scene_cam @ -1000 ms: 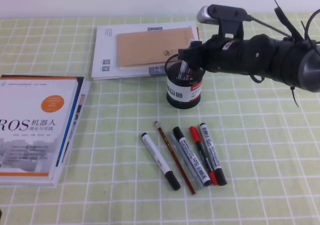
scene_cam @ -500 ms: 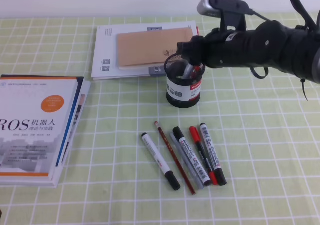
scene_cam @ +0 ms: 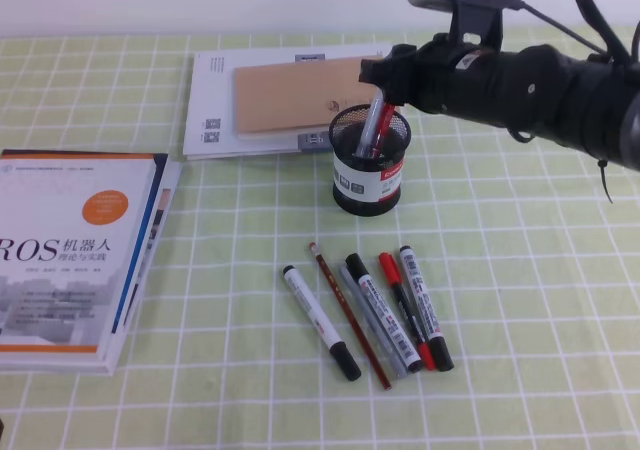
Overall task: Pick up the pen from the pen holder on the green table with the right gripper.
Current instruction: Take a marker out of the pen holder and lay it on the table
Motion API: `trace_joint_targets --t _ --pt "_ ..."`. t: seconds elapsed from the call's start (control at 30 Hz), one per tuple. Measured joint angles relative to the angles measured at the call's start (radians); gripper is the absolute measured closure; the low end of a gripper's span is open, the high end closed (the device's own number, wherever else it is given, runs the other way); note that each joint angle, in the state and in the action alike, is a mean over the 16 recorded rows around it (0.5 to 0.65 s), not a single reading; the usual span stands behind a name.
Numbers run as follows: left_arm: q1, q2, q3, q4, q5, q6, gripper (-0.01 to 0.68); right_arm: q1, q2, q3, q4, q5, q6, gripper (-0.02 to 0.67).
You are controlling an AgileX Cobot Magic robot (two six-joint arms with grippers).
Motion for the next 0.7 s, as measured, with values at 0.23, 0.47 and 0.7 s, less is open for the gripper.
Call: trace_joint_targets --t 0.23,0.47,0.7 --pt "0.000 0.000 0.000 0.000 0.000 0.000 0.680 -0.010 0.033 0.000 0.013 -0.018 0.000 0.409" --pt "0.000 0.000 0.000 0.000 0.000 0.000 0.680 -0.024 0.058 0.000 0.025 -0.030 0.000 0.409" --pt "0.000 0.000 0.000 0.000 0.000 0.000 0.680 -0.032 0.067 0.000 0.030 -0.048 0.000 0.409"
